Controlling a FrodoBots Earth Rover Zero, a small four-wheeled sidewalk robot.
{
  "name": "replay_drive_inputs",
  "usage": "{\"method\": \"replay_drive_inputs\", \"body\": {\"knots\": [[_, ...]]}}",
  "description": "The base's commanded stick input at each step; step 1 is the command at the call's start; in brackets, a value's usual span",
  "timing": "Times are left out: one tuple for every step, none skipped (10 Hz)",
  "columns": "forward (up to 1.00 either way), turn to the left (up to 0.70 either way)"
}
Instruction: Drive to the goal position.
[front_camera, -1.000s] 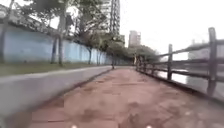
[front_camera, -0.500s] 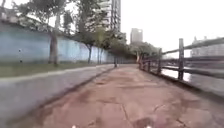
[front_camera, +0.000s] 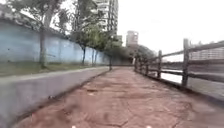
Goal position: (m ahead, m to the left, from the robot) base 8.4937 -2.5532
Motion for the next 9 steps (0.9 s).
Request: {"method": "replay_drive_inputs", "body": {"knots": [[1.00,0.08],[1.00,0.08],[1.00,0.08],[1.00,0.08],[1.00,0.08],[1.00,0.08],[1.00,0.08],[1.00,-0.11],[1.00,-0.32]]}}
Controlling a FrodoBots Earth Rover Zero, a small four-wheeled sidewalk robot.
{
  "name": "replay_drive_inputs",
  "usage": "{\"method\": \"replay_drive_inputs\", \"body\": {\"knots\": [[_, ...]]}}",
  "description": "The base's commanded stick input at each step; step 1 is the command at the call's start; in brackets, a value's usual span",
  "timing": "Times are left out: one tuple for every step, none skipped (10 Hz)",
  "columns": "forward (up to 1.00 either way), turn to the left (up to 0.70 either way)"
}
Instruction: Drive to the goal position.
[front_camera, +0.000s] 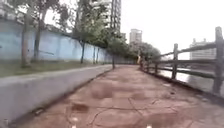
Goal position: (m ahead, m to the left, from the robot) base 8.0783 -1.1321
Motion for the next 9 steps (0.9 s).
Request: {"method": "replay_drive_inputs", "body": {"knots": [[1.00,-0.32],[1.00,-0.22],[1.00,-0.06],[1.00,-0.23],[1.00,-0.32],[1.00,-0.32],[1.00,-0.32],[1.00,-0.32],[1.00,-0.32]]}}
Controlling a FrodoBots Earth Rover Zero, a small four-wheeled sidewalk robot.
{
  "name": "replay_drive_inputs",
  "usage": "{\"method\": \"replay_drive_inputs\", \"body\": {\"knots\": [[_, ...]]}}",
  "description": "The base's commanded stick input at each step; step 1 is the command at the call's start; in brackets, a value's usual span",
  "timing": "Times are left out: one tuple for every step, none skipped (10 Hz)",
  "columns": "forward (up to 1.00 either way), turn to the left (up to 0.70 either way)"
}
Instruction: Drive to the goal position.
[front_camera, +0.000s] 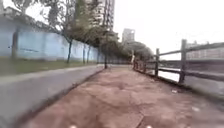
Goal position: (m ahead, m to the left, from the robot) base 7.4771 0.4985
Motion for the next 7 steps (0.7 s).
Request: {"method": "replay_drive_inputs", "body": {"knots": [[1.00,-0.32],[1.00,-0.32],[1.00,-0.32],[1.00,-0.32],[1.00,-0.32],[1.00,-0.32],[1.00,-0.32]]}}
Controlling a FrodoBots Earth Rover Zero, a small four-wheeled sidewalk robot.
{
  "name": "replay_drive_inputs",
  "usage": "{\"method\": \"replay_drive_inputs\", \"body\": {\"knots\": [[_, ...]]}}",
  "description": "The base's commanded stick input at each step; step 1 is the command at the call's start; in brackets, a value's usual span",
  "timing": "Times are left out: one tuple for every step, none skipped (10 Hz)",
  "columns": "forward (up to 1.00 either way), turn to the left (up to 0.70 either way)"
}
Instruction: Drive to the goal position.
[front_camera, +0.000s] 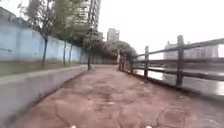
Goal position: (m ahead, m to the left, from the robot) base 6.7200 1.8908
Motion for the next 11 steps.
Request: {"method": "replay_drive_inputs", "body": {"knots": [[1.00,-0.32],[1.00,-0.32],[1.00,-0.32],[1.00,-0.32],[1.00,-0.32],[1.00,-0.32],[1.00,-0.32],[1.00,-0.25],[1.00,-0.04],[1.00,0.08],[1.00,0.21]]}}
